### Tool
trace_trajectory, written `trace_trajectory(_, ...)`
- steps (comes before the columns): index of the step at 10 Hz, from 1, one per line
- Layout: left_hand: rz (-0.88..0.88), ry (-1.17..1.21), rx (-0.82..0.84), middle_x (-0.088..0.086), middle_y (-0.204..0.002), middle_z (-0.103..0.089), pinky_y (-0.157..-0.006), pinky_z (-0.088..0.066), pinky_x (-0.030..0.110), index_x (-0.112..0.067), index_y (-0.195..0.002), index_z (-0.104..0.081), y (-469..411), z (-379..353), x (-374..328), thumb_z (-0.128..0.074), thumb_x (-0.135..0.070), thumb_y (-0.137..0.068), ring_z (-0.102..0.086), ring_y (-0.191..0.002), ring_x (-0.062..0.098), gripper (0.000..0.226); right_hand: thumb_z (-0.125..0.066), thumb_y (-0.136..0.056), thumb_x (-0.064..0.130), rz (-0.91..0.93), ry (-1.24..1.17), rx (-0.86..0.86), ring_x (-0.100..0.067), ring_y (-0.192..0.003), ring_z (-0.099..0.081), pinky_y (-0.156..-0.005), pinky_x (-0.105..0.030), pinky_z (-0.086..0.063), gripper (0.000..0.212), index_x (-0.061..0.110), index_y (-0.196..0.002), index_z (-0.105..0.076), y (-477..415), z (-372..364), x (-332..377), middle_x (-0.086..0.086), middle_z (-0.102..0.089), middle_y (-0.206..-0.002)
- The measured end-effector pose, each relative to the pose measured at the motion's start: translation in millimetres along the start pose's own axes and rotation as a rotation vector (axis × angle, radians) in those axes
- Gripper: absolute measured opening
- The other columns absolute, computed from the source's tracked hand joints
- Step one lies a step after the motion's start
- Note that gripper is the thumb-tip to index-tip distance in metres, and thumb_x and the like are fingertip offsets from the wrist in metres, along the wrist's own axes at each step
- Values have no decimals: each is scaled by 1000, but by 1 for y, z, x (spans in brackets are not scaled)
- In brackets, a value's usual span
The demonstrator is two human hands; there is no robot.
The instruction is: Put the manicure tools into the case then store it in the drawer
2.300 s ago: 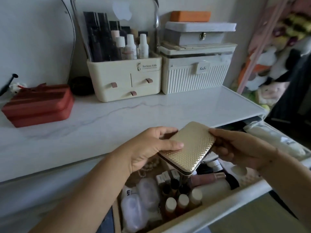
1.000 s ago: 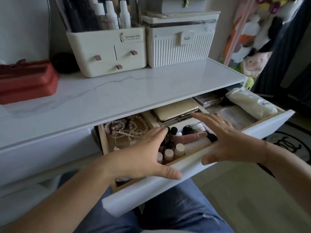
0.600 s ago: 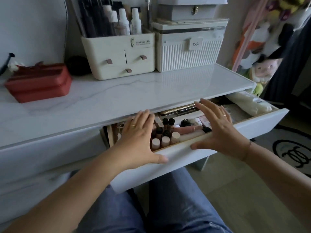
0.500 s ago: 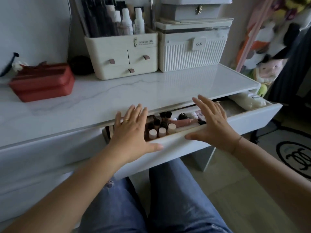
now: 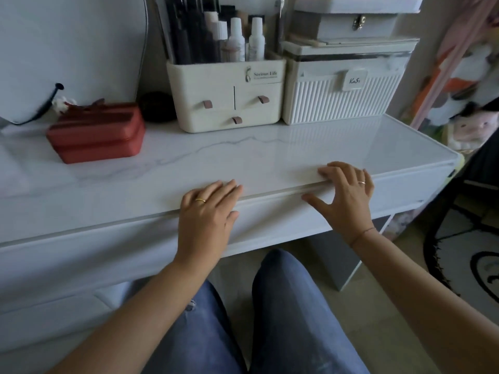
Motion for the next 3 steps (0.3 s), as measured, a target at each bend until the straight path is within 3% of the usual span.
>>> trace_trajectory(3, 24, 78, -67, -8, -125, -63, -91, -39, 35, -20, -117, -66, 9, -7, -5, -63, -21, -82, -55, -116, 13, 36, -45, -74, 64, -8, 0, 63, -23, -118, -48, -111, -49, -21, 60, 20, -114, -54, 6, 3, 3, 0, -53, -123)
Point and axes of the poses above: each hand's wrist, its own y-axis away from the middle knuckle, its own z-axis out of the back of the hand, x = y × z, the point moved 2 cm from there along -y, towards the middle knuckle
